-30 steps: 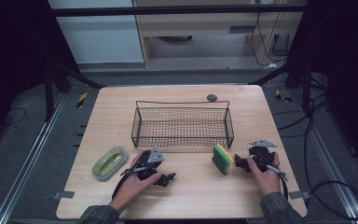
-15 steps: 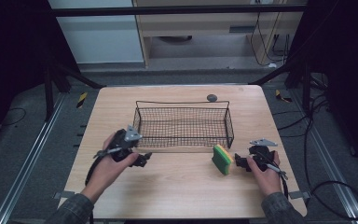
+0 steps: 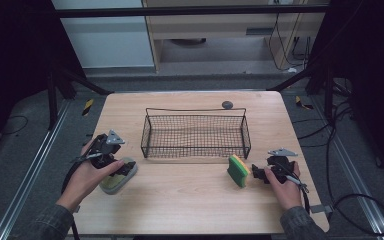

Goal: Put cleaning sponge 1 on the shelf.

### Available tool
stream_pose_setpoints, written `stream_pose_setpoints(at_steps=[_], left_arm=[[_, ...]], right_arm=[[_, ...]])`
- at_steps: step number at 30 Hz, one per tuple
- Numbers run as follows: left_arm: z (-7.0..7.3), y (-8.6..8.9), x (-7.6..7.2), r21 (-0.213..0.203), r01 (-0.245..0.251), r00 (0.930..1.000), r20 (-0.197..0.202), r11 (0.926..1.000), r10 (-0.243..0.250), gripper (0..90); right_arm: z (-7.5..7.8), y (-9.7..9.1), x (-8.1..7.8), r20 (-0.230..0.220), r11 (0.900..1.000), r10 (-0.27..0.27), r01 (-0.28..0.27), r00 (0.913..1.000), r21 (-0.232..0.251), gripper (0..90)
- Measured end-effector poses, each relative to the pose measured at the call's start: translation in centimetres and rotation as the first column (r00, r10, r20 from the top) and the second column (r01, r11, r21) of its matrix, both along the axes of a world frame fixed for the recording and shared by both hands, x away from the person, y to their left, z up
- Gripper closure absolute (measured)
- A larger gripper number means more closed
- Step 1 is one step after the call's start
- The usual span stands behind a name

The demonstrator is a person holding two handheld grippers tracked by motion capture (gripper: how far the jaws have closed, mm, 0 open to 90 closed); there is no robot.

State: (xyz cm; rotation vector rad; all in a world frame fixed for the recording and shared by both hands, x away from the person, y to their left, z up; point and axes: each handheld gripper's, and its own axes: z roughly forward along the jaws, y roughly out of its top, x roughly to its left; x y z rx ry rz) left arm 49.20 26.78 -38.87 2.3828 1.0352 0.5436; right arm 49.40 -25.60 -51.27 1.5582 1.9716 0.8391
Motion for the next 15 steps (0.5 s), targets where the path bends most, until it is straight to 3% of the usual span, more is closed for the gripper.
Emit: stream_pose_setpoints(at_steps=[3,7,13,15], left_arm=[[-0.05,0.23,-0.06,-0.016,-0.007,0.9998,-0.020,0.9998,0.006,5.7],[-0.13,0.11,-0.27,0.023,0.012,0.9996,-0.025,0.9997,-0.011,5.8],[-0.51,0.65,0.44,0.041,-0.008,0.9981,-0.061,0.9991,0.011,4.9],[-0.49,0.98,0.57,0.030,-0.012,0.9953,-0.096,0.9995,0.015,4.9]], right_arm=[[0.01,-0.01,0.01,-0.001,1.0000,0.001,-0.001,1.0000,0.000,0.4],[0.01,0.01,-0.01,0.000,1.0000,-0.001,0.001,1.0000,0.004,0.4],[-0.03,-0.10,-0.17,0.005,1.0000,0.008,-0.008,1.0000,0.001,0.4],[-0.03,-0.17,-0.20,0.005,0.9999,0.014,-0.014,0.9999,-0.006,0.4]])
